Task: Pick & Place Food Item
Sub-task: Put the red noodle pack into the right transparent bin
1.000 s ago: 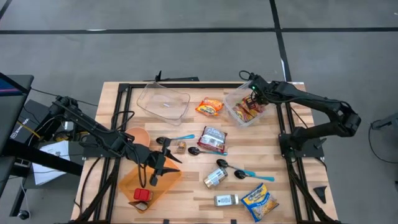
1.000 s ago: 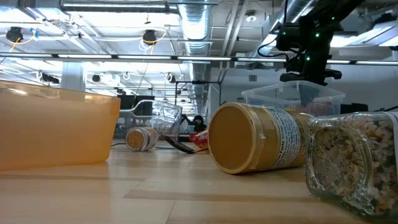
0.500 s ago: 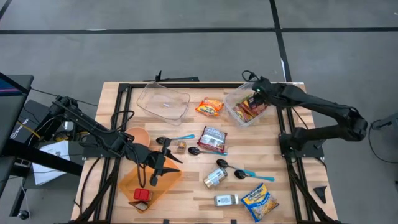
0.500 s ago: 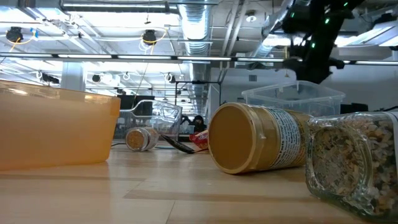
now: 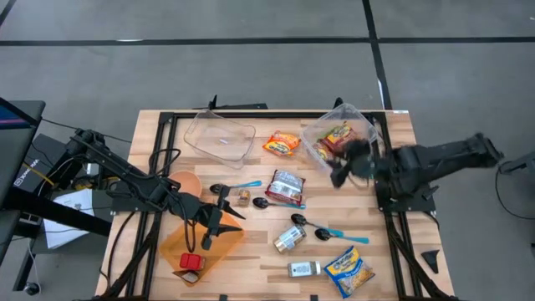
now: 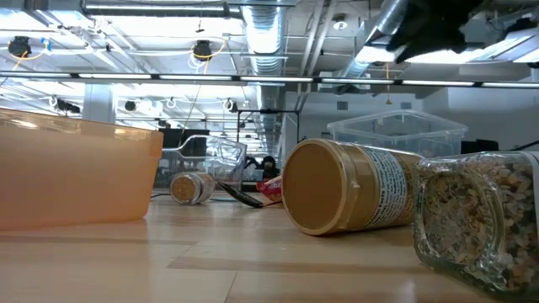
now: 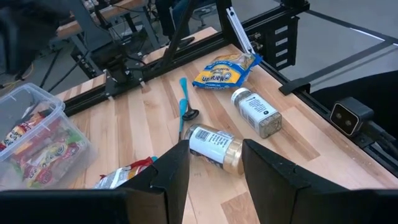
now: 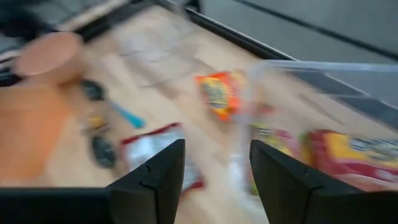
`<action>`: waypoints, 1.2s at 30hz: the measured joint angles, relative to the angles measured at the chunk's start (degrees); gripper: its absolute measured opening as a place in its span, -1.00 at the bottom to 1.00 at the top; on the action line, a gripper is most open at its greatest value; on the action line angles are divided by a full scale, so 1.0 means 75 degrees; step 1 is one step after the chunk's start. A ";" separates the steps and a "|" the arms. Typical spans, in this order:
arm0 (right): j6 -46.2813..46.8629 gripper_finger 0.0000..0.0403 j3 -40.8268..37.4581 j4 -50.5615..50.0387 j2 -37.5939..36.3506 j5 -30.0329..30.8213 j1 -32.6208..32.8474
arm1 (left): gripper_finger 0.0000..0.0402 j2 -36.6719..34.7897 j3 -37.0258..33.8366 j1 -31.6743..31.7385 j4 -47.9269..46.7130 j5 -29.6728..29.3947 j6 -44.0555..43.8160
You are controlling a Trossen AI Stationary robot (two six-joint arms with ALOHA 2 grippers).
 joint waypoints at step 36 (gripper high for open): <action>0.0879 -0.22 0.0006 0.1201 0.1834 0.2422 0.2797 | -0.30 0.1548 0.0009 0.0549 0.3006 -0.1295 0.0400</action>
